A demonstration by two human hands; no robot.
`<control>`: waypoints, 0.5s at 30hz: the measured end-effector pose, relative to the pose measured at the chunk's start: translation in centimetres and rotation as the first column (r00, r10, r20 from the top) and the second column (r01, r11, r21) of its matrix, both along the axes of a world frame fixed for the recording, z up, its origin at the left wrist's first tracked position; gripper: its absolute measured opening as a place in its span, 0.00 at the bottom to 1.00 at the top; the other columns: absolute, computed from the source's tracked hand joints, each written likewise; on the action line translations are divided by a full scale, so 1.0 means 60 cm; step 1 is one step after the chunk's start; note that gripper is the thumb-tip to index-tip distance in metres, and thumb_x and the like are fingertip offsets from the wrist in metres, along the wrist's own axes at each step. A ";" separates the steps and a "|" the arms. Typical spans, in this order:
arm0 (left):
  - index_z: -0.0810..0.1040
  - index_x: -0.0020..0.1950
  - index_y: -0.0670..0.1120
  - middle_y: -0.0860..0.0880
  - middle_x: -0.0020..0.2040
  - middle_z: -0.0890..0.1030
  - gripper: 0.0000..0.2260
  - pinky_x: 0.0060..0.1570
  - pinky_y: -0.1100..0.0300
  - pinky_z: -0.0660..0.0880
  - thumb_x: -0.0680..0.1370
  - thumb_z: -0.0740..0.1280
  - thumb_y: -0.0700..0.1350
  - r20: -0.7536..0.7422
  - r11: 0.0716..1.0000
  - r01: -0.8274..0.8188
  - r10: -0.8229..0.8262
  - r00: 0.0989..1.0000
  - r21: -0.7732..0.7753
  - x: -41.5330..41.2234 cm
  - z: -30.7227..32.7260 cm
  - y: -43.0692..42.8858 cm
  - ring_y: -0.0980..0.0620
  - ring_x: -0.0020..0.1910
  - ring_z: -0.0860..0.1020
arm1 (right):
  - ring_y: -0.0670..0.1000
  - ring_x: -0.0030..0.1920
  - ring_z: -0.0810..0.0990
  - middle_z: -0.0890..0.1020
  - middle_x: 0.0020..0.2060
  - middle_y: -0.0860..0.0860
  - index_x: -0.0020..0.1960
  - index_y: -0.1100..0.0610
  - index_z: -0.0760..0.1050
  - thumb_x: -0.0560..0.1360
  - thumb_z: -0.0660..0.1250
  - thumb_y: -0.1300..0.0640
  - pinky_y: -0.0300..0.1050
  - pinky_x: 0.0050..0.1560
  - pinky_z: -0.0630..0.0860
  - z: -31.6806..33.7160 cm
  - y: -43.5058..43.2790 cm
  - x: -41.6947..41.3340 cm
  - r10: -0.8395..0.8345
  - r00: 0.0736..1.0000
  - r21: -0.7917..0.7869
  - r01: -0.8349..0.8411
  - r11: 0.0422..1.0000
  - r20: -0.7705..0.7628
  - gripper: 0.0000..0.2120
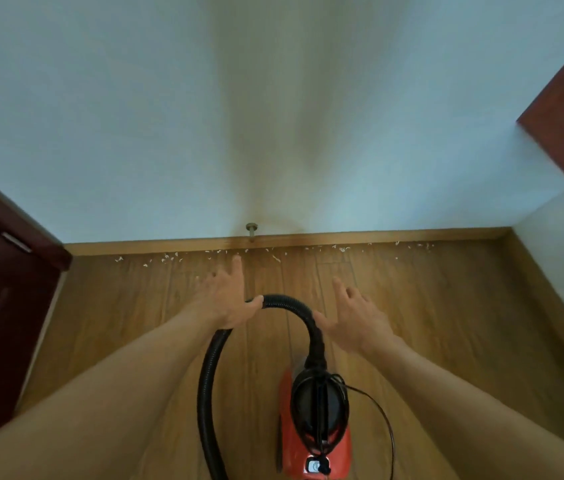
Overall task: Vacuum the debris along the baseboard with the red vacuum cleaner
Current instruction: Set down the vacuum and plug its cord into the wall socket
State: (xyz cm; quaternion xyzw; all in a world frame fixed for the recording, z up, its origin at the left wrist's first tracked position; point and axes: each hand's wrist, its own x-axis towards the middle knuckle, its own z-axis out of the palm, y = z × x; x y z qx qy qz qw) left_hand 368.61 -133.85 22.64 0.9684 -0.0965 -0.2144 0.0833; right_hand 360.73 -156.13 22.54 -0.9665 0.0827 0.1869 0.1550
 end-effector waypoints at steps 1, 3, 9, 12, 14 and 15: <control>0.46 0.80 0.46 0.38 0.75 0.64 0.44 0.72 0.38 0.61 0.75 0.63 0.66 0.022 1.000 0.025 -0.026 0.999 0.008 0.009 0.047 -0.004 0.38 0.73 0.65 | 0.60 0.72 0.68 0.66 0.75 0.57 0.81 0.52 0.45 0.79 0.59 0.35 0.57 0.67 0.72 0.046 -0.003 0.011 0.014 1.000 -0.019 -0.013 1.000 0.023 0.41; 0.46 0.80 0.46 0.39 0.75 0.63 0.43 0.72 0.39 0.62 0.76 0.61 0.66 0.070 0.997 0.076 -0.078 0.994 0.035 0.023 0.141 -0.011 0.39 0.73 0.65 | 0.60 0.74 0.65 0.65 0.76 0.57 0.81 0.53 0.46 0.79 0.59 0.36 0.58 0.69 0.69 0.142 -0.014 0.030 0.031 0.998 -0.056 -0.027 0.998 0.061 0.40; 0.43 0.80 0.45 0.39 0.76 0.62 0.42 0.69 0.43 0.64 0.77 0.57 0.67 0.235 0.974 0.138 -0.178 0.956 0.179 0.051 0.430 -0.030 0.39 0.71 0.67 | 0.58 0.70 0.68 0.67 0.72 0.54 0.80 0.50 0.45 0.79 0.58 0.35 0.54 0.62 0.73 0.427 -0.057 0.054 0.084 0.974 -0.199 -0.041 0.979 0.212 0.39; 0.42 0.80 0.45 0.39 0.77 0.59 0.43 0.71 0.43 0.63 0.77 0.57 0.68 0.291 0.965 0.162 -0.219 0.931 0.207 0.047 0.579 -0.042 0.39 0.73 0.65 | 0.58 0.68 0.69 0.69 0.70 0.54 0.80 0.50 0.48 0.77 0.57 0.32 0.54 0.58 0.73 0.574 -0.074 0.047 0.106 0.960 -0.259 -0.037 0.965 0.259 0.39; 0.42 0.80 0.45 0.38 0.77 0.60 0.42 0.71 0.43 0.63 0.78 0.57 0.67 0.324 0.964 0.184 -0.239 0.915 0.190 0.034 0.666 -0.047 0.39 0.72 0.66 | 0.59 0.68 0.70 0.70 0.70 0.54 0.79 0.50 0.49 0.77 0.57 0.31 0.56 0.60 0.73 0.665 -0.081 0.039 0.140 0.955 -0.283 -0.063 0.957 0.262 0.40; 0.42 0.80 0.45 0.39 0.76 0.60 0.42 0.70 0.44 0.63 0.78 0.57 0.67 0.341 0.963 0.200 -0.253 0.905 0.183 0.024 0.706 -0.048 0.39 0.72 0.66 | 0.59 0.68 0.70 0.70 0.70 0.54 0.79 0.50 0.49 0.77 0.58 0.31 0.56 0.60 0.73 0.707 -0.083 0.032 0.161 0.951 -0.299 -0.078 0.951 0.264 0.40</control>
